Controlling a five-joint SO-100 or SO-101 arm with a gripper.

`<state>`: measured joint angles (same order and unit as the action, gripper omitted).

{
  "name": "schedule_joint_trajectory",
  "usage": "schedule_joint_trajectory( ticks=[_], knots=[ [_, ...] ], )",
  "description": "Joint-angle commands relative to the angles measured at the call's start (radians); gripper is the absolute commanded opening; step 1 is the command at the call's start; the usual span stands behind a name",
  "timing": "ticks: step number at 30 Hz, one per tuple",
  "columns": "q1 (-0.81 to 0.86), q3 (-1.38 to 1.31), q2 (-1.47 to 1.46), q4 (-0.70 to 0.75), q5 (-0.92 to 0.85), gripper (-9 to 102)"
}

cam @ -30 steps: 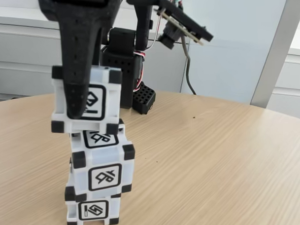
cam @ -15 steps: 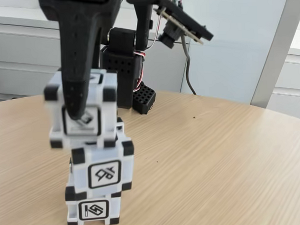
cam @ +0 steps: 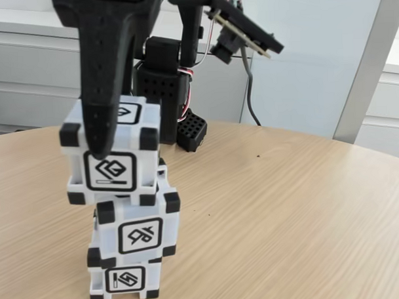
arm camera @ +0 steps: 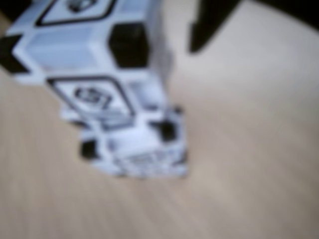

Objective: Stack cubes from left to right.

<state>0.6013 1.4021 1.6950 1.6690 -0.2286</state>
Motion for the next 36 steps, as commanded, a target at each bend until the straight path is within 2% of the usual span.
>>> schedule_joint_trajectory(
  ticks=[1, 5, 13, 16, 20, 30, 36],
  knots=[
    [-0.006, -0.028, 0.025, 0.005, 0.003, 32],
    [-0.005, -0.028, 0.074, 0.005, 0.0, 32],
    [-0.006, -0.012, 0.396, 0.005, 0.015, 32],
    [-0.038, -0.009, 0.503, 0.005, 0.017, 22],
    [-0.126, -0.008, 0.586, 0.005, 0.069, 0],
    [-0.236, -0.002, 0.741, -0.012, 0.146, 0],
    [-0.383, 0.143, 1.011, -0.058, 0.195, 0]
  ],
)
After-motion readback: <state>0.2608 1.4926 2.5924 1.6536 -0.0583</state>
